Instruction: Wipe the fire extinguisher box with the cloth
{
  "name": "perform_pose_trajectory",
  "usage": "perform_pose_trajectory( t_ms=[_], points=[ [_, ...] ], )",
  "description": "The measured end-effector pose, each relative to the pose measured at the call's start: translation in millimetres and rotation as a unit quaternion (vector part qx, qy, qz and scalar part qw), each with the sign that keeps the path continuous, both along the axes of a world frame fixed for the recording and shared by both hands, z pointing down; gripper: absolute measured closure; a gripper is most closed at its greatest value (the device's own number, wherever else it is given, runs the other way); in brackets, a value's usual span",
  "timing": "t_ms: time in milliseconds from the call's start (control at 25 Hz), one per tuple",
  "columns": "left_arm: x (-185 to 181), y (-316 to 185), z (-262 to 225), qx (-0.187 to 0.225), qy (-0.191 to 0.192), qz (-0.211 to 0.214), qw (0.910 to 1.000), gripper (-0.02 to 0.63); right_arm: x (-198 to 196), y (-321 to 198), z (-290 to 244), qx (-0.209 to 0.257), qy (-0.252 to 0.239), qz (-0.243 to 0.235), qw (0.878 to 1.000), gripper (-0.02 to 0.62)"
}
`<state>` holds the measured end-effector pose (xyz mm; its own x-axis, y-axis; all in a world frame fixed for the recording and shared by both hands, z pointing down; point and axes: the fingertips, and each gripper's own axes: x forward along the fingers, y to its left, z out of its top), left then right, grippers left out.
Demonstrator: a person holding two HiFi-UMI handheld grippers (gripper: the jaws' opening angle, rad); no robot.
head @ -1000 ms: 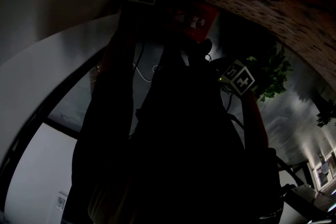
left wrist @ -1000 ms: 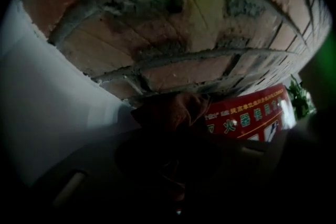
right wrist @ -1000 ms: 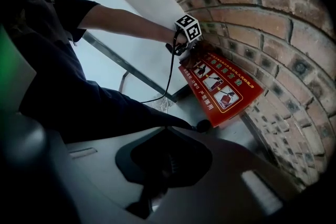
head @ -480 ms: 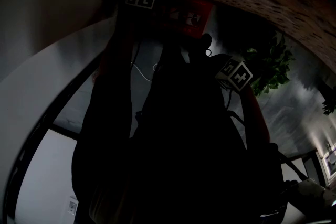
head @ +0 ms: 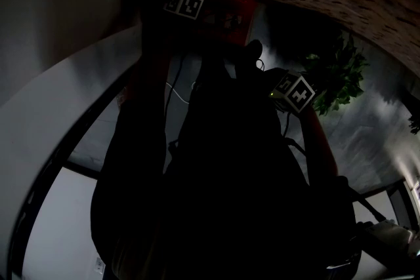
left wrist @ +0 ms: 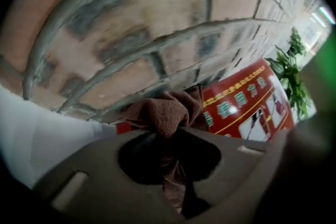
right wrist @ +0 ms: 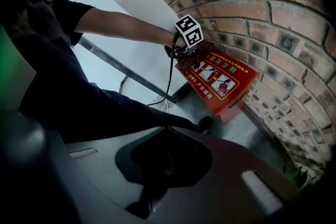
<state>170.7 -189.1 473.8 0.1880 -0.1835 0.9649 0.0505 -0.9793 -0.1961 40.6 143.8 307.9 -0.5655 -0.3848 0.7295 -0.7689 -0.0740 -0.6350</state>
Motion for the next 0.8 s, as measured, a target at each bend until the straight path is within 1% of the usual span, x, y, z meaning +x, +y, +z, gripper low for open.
perform_pose_trajectory(
  t_ms=[200, 360, 520, 800],
  points=[
    [16, 32, -1, -0.002, 0.005, 0.029, 0.9996, 0.558, 2, 4, -1, 0.007, -0.001, 0.012, 1.0, 0.597],
    [29, 57, -2, -0.012, 0.013, 0.044, 0.9989, 0.558, 5, 12, 1, 0.008, 0.0, 0.019, 1.0, 0.597],
    [38, 80, -3, -0.017, 0.012, 0.059, 0.9981, 0.558, 6, 21, 2, 0.008, -0.002, 0.028, 1.0, 0.597],
    [57, 130, -6, -0.041, 0.024, 0.106, 0.9932, 0.558, 5, 29, 2, 0.01, -0.006, 0.039, 0.999, 0.597]
  ],
)
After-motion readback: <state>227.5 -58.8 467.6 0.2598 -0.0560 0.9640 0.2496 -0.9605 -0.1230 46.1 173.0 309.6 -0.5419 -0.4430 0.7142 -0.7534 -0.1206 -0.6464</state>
